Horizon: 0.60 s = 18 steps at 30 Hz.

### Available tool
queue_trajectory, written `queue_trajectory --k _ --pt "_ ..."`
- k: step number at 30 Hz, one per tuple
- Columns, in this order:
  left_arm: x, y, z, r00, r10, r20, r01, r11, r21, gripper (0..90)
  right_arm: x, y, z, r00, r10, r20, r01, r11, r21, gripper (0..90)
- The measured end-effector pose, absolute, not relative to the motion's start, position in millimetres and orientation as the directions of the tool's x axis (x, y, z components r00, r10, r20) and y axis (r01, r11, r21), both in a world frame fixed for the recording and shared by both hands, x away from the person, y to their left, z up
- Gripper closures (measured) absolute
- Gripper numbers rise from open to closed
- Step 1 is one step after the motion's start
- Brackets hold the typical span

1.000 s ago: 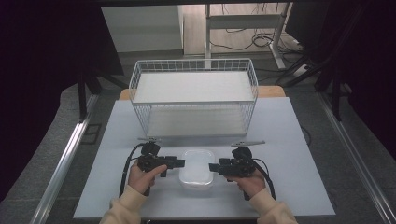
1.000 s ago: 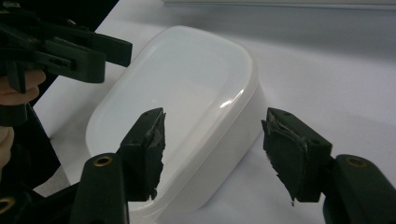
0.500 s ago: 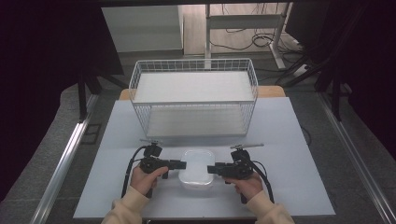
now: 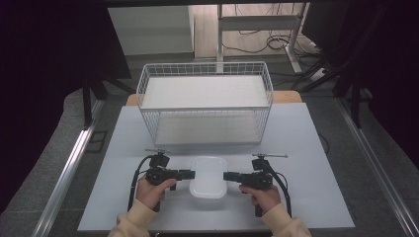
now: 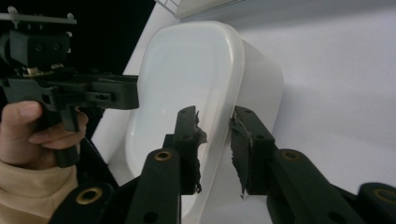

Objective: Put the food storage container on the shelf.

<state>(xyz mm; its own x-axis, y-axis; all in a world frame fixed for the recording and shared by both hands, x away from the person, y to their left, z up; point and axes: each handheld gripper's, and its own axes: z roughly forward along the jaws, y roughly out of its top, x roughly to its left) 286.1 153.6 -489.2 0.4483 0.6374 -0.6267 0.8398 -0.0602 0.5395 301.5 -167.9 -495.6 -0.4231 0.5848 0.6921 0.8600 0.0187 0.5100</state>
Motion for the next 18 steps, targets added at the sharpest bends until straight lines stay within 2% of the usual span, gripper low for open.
queue_trajectory --k 7,11,18 --pt "278.0 153.6 -478.5 0.485 0.637 -0.600 0.812 -0.072 0.580 77.3 297.6 -172.8 -491.4 -0.435 0.575 0.693 0.850 0.010 0.526 79.2" --pt "275.2 150.9 -475.5 0.496 0.659 -0.566 0.797 -0.087 0.598 77.3 297.2 -172.9 -491.1 -0.460 0.573 0.679 0.836 0.021 0.548 79.3" --pt "274.0 152.2 -472.7 0.512 0.642 -0.571 0.785 -0.080 0.614 78.5 296.4 -173.6 -486.0 -0.503 0.578 0.643 0.805 0.041 0.592 79.3"
